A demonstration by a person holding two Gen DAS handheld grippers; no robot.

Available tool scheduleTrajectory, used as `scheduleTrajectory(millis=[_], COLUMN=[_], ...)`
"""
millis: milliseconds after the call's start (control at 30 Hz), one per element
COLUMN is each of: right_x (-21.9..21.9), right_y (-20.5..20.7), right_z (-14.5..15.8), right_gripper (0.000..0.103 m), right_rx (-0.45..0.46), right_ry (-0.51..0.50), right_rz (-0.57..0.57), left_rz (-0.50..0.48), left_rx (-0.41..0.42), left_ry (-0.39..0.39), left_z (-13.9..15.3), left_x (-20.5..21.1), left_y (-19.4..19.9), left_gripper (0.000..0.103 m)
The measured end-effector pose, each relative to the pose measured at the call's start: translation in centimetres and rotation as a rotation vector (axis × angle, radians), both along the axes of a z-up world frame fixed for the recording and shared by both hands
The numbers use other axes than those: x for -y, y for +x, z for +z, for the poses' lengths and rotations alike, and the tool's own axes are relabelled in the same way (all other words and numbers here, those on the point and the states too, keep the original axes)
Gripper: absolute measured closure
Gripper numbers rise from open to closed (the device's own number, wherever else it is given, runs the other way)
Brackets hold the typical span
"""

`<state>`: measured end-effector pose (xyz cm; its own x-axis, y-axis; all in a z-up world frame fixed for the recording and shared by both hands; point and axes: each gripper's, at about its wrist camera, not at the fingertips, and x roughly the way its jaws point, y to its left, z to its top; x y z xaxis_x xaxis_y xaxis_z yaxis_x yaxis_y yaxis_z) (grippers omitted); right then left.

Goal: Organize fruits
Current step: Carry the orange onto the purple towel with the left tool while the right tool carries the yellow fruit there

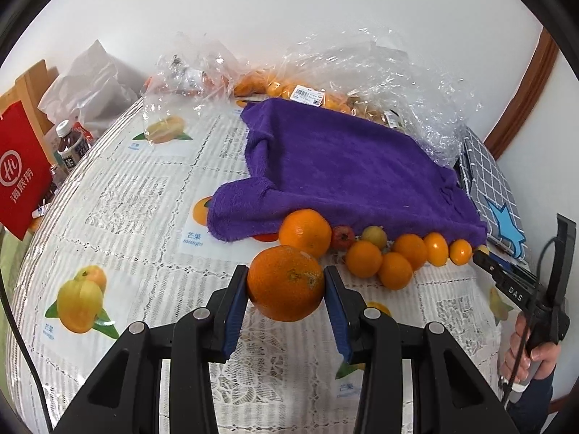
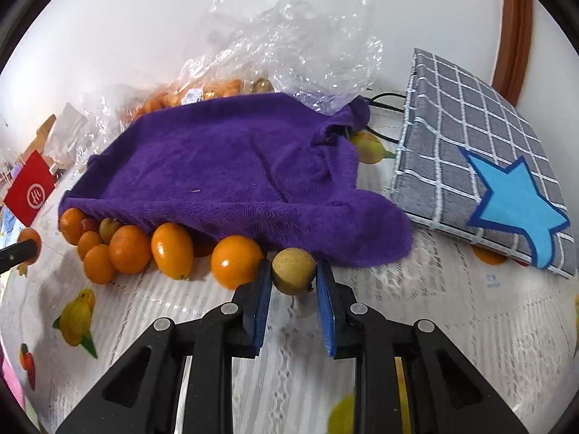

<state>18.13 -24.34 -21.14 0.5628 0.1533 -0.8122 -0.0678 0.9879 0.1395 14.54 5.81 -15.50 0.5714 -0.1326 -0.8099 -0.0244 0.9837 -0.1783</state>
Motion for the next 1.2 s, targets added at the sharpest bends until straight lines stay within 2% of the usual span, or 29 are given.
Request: scheduleTrajectory(millis=[100, 200, 367, 633, 833, 1200], right_x=[0.7, 1.1, 1.3, 0.7, -0.5, -2.1], right_y=[-1.0, -1.9, -3.1, -1.8, 1.1, 6.8], right_z=[1.1, 2.5, 5.2, 7.9, 8.4, 6.0], right_gripper=[0.078, 0.078, 0.078, 0.078, 0.078, 0.078], right_rx=[0.013, 0.028, 0.07, 0.116, 0.128, 0.101], right_ry=[0.003, 0.0, -0.022, -0.015, -0.014, -0.021], right_rz=[-0.024, -0.046, -0.071, -0.095, -0.085, -0.054], left_rz=[-0.01, -0.021, -0.043, -0.056, -0.051, -0.059], left_rx=[-0.01, -0.007, 0.029, 0.072, 0.083, 0.029], left_ry=[0.009, -0.014, -0.027, -0.011, -0.004, -0.022], left_z=[0.3, 1.0, 2.9, 5.2, 5.2, 2.1], left_x=[0.5, 0.7, 1.0, 1.1, 0.8, 1.2], left_y=[0.4, 1.0, 2.2, 5.4, 8.2, 13.2], left_gripper=[0.064, 0.064, 0.064, 0.064, 0.064, 0.064])
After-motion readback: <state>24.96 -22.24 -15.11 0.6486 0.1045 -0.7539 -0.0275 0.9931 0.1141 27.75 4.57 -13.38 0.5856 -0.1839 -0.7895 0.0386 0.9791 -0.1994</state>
